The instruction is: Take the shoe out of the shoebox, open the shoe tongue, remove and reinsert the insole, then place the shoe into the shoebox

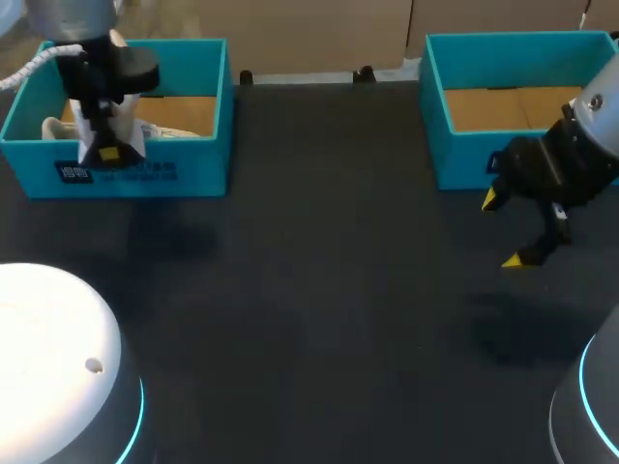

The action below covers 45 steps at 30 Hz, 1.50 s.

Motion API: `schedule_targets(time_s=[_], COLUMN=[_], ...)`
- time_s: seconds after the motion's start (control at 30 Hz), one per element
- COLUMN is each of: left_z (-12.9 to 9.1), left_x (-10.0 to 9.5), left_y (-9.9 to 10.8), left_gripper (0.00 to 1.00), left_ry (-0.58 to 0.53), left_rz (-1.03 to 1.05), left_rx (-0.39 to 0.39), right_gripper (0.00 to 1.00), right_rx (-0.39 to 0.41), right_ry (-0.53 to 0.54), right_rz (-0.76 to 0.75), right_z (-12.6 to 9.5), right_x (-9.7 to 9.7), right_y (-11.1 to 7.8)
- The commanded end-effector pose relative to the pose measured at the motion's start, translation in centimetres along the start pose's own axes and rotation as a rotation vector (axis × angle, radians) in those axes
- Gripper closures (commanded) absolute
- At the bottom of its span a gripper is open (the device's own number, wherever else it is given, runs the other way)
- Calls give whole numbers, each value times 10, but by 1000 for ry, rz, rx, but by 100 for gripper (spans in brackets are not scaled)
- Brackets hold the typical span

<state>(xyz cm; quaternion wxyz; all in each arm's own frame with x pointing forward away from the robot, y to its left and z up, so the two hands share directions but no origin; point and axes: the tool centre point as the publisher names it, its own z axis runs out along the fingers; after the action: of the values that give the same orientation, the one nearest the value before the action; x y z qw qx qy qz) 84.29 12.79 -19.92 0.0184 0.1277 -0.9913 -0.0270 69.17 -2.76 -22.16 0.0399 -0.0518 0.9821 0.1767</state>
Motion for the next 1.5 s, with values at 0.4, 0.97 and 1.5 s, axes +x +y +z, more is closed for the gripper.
schedule_targets(time_s=[0.4,0.97,1.5], left_z=[0,2,5], left_x=[-82,-170,-253], left_y=[35,56,83], left_gripper=[100,100,100], left_ry=[57,23,25], left_rz=[128,94,9], left_rx=[89,0,32], right_gripper=[0,0,0], right_rx=[2,2,2], right_ry=[1,1,1], right_rz=[0,0,0], right_z=[1,1,1], right_x=[-1,-1,-1], right_y=[0,0,0])
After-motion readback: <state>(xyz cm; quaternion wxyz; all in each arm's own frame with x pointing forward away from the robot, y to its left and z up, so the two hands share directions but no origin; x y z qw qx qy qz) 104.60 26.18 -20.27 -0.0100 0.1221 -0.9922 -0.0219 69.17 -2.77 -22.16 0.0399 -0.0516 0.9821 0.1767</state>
